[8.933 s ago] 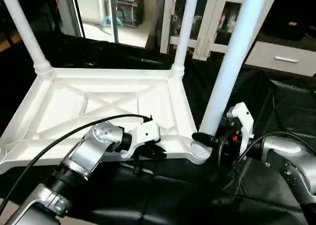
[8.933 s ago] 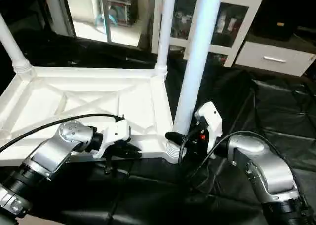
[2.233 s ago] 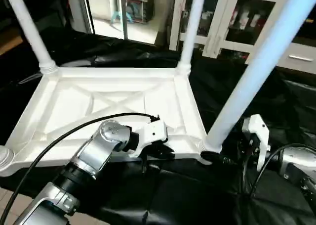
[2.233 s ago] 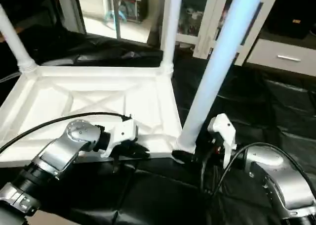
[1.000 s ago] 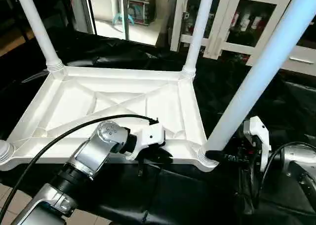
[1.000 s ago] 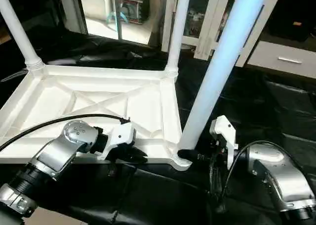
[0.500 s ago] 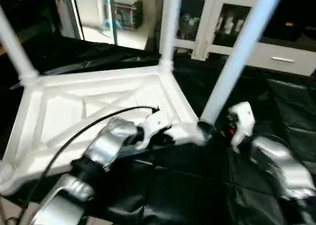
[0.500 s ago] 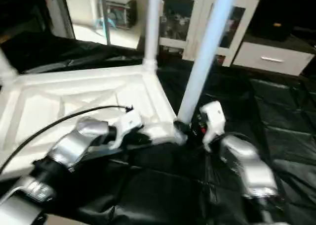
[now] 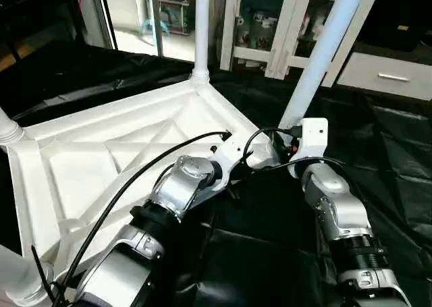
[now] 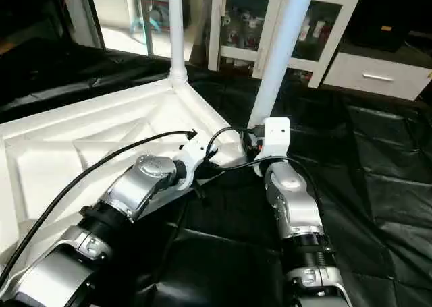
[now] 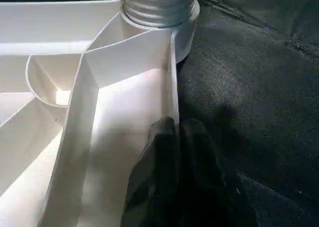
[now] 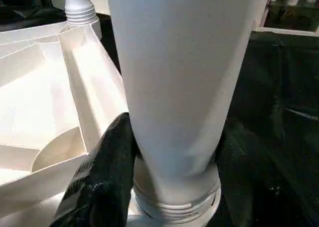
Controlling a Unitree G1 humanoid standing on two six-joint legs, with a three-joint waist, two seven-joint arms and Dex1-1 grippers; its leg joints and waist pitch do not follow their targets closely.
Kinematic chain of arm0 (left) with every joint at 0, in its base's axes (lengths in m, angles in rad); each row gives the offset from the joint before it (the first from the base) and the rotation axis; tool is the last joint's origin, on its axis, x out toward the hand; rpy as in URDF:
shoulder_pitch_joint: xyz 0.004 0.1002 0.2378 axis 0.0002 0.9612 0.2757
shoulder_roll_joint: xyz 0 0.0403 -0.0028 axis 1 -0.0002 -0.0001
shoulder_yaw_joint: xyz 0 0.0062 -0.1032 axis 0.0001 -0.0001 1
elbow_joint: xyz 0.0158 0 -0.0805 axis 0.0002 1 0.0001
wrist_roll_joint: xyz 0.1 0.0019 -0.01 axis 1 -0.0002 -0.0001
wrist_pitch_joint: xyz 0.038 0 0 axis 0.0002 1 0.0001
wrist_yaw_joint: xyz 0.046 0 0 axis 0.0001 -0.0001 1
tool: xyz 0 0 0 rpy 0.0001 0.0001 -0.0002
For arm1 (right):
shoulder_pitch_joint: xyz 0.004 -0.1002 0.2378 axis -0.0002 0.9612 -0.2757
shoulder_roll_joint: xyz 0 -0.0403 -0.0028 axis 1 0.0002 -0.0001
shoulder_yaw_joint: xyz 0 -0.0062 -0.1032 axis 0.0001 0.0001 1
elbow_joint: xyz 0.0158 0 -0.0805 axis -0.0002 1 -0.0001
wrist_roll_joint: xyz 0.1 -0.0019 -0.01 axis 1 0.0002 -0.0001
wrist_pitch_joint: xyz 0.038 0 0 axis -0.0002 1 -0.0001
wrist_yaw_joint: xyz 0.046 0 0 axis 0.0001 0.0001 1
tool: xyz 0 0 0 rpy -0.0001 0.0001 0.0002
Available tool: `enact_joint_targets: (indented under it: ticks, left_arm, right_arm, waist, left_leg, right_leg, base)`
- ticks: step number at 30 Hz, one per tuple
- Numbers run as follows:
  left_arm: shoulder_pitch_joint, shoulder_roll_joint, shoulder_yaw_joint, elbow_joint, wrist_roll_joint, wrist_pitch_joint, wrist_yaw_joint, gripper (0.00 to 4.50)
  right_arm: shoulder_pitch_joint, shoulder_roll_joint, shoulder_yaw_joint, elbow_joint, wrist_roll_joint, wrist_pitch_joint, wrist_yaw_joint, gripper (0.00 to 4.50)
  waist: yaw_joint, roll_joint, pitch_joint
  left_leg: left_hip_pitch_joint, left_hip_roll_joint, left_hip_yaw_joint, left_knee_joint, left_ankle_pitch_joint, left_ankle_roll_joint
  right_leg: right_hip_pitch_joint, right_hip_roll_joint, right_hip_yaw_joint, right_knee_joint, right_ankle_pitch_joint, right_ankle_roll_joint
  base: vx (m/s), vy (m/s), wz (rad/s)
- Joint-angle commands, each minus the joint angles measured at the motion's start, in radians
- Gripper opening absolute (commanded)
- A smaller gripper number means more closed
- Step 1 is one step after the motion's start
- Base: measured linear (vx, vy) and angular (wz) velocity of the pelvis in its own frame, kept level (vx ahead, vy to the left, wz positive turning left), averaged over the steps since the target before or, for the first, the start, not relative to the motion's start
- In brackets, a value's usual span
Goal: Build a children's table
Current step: Rotate leg to tighten
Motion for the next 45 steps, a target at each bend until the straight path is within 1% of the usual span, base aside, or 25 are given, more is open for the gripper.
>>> enact_joint_targets:
  ticks: [1,3,4,5,6,7,10,11,12,15,17,18,19,20,21,22,23,24,26,29,31,34,36,40,45]
  left_arm:
    - [-0.049,-0.002,0.050,-0.004,0.000,-0.057,0.065,0.00]
    - [-0.049,0.000,0.048,-0.003,0.000,-0.061,0.063,0.00]
    - [-0.046,0.005,0.044,-0.003,-0.001,-0.071,0.052,0.00]
    - [-0.042,0.009,0.043,-0.005,-0.002,-0.073,0.046,0.00]
    - [-0.037,0.014,0.039,-0.009,-0.002,-0.080,0.036,0.00]
    - [-0.033,0.020,0.034,-0.013,-0.001,-0.092,0.024,0.00]
    - [-0.016,0.035,0.029,-0.027,-0.006,-0.100,-0.006,0.00]
    - [0.003,0.052,0.020,-0.046,-0.015,-0.105,-0.048,0.00]
    - [0.011,0.058,0.016,-0.053,-0.019,-0.107,-0.066,0.00]
    - [0.043,0.088,-0.005,-0.090,-0.035,-0.128,-0.144,0.00]
    - [0.055,0.098,-0.012,-0.104,-0.041,-0.127,-0.168,0.00]
    - [0.087,0.131,-0.031,-0.145,-0.061,-0.138,-0.244,0.00]
    - [0.087,0.131,-0.031,-0.145,-0.061,-0.138,-0.244,0.00]
    - [0.110,0.160,-0.039,-0.173,-0.066,-0.147,-0.291,0.00]
    - [0.110,0.161,-0.039,-0.174,-0.067,-0.147,-0.292,0.00]
    - [0.126,0.185,-0.038,-0.190,-0.063,-0.153,-0.315,0.00]
    - [0.131,0.192,-0.037,-0.195,-0.065,-0.153,-0.324,0.00]
    - [0.139,0.203,-0.035,-0.207,-0.072,-0.147,-0.343,0.00]
    - [0.152,0.223,-0.038,-0.227,-0.086,-0.149,-0.384,0.00]
    - [0.173,0.251,-0.050,-0.267,-0.111,-0.155,-0.455,0.00]
    - [0.187,0.275,-0.067,-0.301,-0.124,-0.150,-0.506,0.00]
    - [0.193,0.287,-0.076,-0.314,-0.124,-0.156,-0.538,0.00]
    - [0.197,0.291,-0.080,-0.325,-0.132,-0.157,-0.563,0.00]
    - [0.198,0.292,-0.086,-0.339,-0.139,-0.151,-0.579,0.00]
    - [0.193,0.294,-0.086,-0.338,-0.133,-0.152,-0.592,0.00]
  right_arm:
    - [0.034,0.036,0.054,0.019,0.025,0.016,0.077,1.95]
    - [0.038,0.036,0.052,0.013,0.035,0.014,0.089,2.50]
    - [0.050,0.028,0.056,-0.010,0.047,0.015,0.118,2.50]
    - [0.059,0.022,0.056,-0.028,0.054,0.015,0.139,2.50]
    - [0.071,0.016,0.047,-0.055,0.075,0.023,0.162,2.66]
    - [0.081,0.011,0.041,-0.077,0.090,0.031,0.179,2.73]
    - [0.112,-0.015,0.032,-0.136,0.116,0.045,0.224,2.97]
    - [0.141,-0.046,0.031,-0.175,0.136,0.055,0.273,3.20]
    - [0.152,-0.058,0.030,-0.190,0.147,0.060,0.296,3.20]
    - [0.187,-0.106,0.021,-0.230,0.176,0.075,0.368,3.36]
    - [0.197,-0.121,0.014,-0.241,0.188,0.083,0.392,3.61]
    - [0.219,-0.170,-0.002,-0.271,0.206,0.092,0.451,3.69]
    - [0.219,-0.170,-0.002,-0.271,0.206,0.092,0.451,3.73]
    - [0.249,-0.234,-0.004,-0.332,0.239,0.119,0.531,3.80]
    - [0.250,-0.235,-0.004,-0.333,0.239,0.119,0.532,3.90]
    - [0.292,-0.314,0.012,-0.403,0.278,0.156,0.635,4.02]
    - [0.304,-0.334,0.014,-0.420,0.288,0.165,0.660,4.10]
    - [0.325,-0.368,0.017,-0.450,0.308,0.184,0.703,4.15]
    - [0.348,-0.410,0.014,-0.473,0.311,0.182,0.747,4.33]
    - [0.351,-0.443,0.005,-0.460,0.293,0.169,0.766,4.44]
    - [0.341,-0.463,0.007,-0.436,0.267,0.147,0.772,4.44]
    - [0.325,-0.484,0.033,-0.413,0.235,0.127,0.773,4.44]
    - [0.312,-0.488,0.061,-0.394,0.199,0.107,0.760,4.44]
    - [0.290,-0.480,0.104,-0.353,0.154,0.071,0.768,4.44]
    - [0.263,-0.471,0.137,-0.308,0.147,0.042,0.822,4.44]
  waist:
    - [0.003,-0.003,-0.061]
    - [0.003,-0.003,-0.060]
    - [0.002,0.000,-0.061]
    - [0.003,-0.001,-0.061]
    - [0.004,0.000,-0.060]
    - [0.001,-0.003,-0.059]
    - [-0.004,0.001,-0.063]
    - [-0.002,-0.001,-0.065]
    - [0.007,0.000,-0.066]
    - [0.010,0.003,-0.063]
    - [0.011,0.001,-0.060]
    - [0.011,-0.002,-0.057]
    - [0.013,0.001,-0.057]
    - [0.014,-0.002,-0.054]
    - [0.015,-0.002,-0.053]
    - [0.016,-0.001,-0.053]
    - [0.020,-0.005,-0.052]
    - [0.023,-0.003,-0.051]
    - [0.030,-0.003,-0.049]
    - [0.027,-0.003,-0.049]
    - [0.029,-0.003,-0.051]
    - [0.030,-0.001,-0.053]
    - [0.034,-0.003,-0.054]
    - [0.037,-0.001,-0.057]
    - [0.040,-0.001,-0.057]
  left_leg:
    - [0.007,0.077,-0.031,-0.073,-0.087,0.057]
    - [0.007,0.078,-0.031,-0.074,-0.092,0.053]
    - [0.007,0.078,-0.031,-0.074,-0.090,0.051]
    - [0.007,0.078,-0.031,-0.074,-0.088,0.052]
    - [0.005,0.078,-0.031,-0.074,-0.093,0.060]
    - [0.000,0.078,-0.033,-0.076,-0.097,0.067]
    - [0.000,0.079,-0.034,-0.072,-0.073,0.078]
    - [0.000,0.079,-0.032,-0.070,-0.059,0.087]
    - [0.002,0.082,-0.031,-0.067,-0.033,0.099]
    - [0.000,0.082,-0.030,-0.067,-0.018,0.116]
    - [-0.003,0.081,-0.029,-0.068,-0.047,0.114]
    - [-0.001,0.081,-0.028,-0.070,-0.075,0.104]
    - [0.000,0.083,-0.030,-0.071,-0.089,0.097]
    - [0.001,0.086,-0.031,-0.075,-0.112,0.084]
    - [0.003,0.087,-0.029,-0.075,-0.113,0.081]
    - [0.001,0.085,-0.030,-0.075,-0.114,0.081]
    - [-0.001,0.087,-0.031,-0.076,-0.110,0.084]
    - [0.003,0.086,-0.029,-0.075,-0.113,0.086]
    - [-0.001,0.085,-0.029,-0.076,-0.129,0.082]
    - [0.003,0.084,-0.030,-0.076,-0.137,0.072]
    - [0.003,0.086,-0.030,-0.076,-0.122,0.067]
    - [0.008,0.084,-0.025,-0.073,-0.091,0.075]
    - [0.004,0.083,-0.024,-0.072,-0.081,0.080]
    - [0.004,0.083,-0.023,-0.070,-0.064,0.088]
    - [0.004,0.084,-0.024,-0.070,-0.087,0.082]
  right_leg:
    - [0.050,-0.100,0.054,-0.072,-0.089,-0.237]
    - [0.050,-0.101,0.054,-0.073,-0.095,-0.235]
    - [0.050,-0.100,0.055,-0.072,-0.084,-0.236]
    - [0.051,-0.100,0.054,-0.071,-0.077,-0.236]
    - [0.052,-0.101,0.055,-0.072,-0.070,-0.236]
    - [0.057,-0.101,0.056,-0.072,-0.070,-0.230]
    - [0.056,-0.104,0.055,-0.069,-0.048,-0.247]
    - [0.055,-0.103,0.055,-0.068,-0.033,-0.253]
    - [0.055,-0.103,0.056,-0.062,0.005,-0.257]
    - [0.053,-0.102,0.054,-0.059,0.033,-0.264]
    - [0.052,-0.104,0.054,-0.064,-0.012,-0.262]
    - [0.050,-0.104,0.054,-0.073,-0.070,-0.254]
    - [0.052,-0.106,0.055,-0.073,-0.093,-0.249]
    - [0.050,-0.103,0.054,-0.077,-0.140,-0.234]
    - [0.047,-0.102,0.056,-0.077,-0.145,-0.228]
    - [0.049,-0.102,0.055,-0.077,-0.147,-0.223]
    - [0.053,-0.102,0.056,-0.078,-0.148,-0.215]
    - [0.047,-0.102,0.057,-0.080,-0.158,-0.210]
    - [0.047,-0.105,0.058,-0.083,-0.203,-0.193]
    - [0.040,-0.104,0.055,-0.089,-0.257,-0.186]
    - [0.039,-0.105,0.055,-0.086,-0.244,-0.189]
    - [0.035,-0.099,0.054,-0.079,-0.173,-0.211]
    - [0.040,-0.101,0.054,-0.076,-0.155,-0.213]
    - [0.040,-0.102,0.053,-0.070,-0.117,-0.231]
    - [0.043,-0.102,0.054,-0.072,-0.133,-0.229]
  base:
    - [0.000,0.000,0.00]
    - [0.000,0.000,0.00]
    - [0.000,0.000,0.00]
    - [0.000,0.000,0.00]
    - [0.000,0.000,0.00]
    - [0.000,0.000,0.00]
    - [0.000,0.000,0.00]
    - [0.000,0.000,0.00]
    - [0.000,0.000,0.00]
    - [0.000,0.000,0.00]
    - [0.000,0.000,0.00]
    - [0.000,0.000,0.00]
    - [0.000,0.000,0.00]
    - [0.000,0.000,0.00]
    - [0.000,0.000,0.00]
    - [0.000,0.000,0.00]
    - [0.000,0.000,0.00]
    - [0.000,0.000,0.00]
    - [0.000,0.000,0.00]
    - [0.000,0.000,0.00]
    - [0.000,0.000,0.00]
    - [0.000,0.000,0.00]
    - [0.000,0.000,0.00]
    - [0.000,0.000,0.00]
    - [0.000,0.000,0.00]
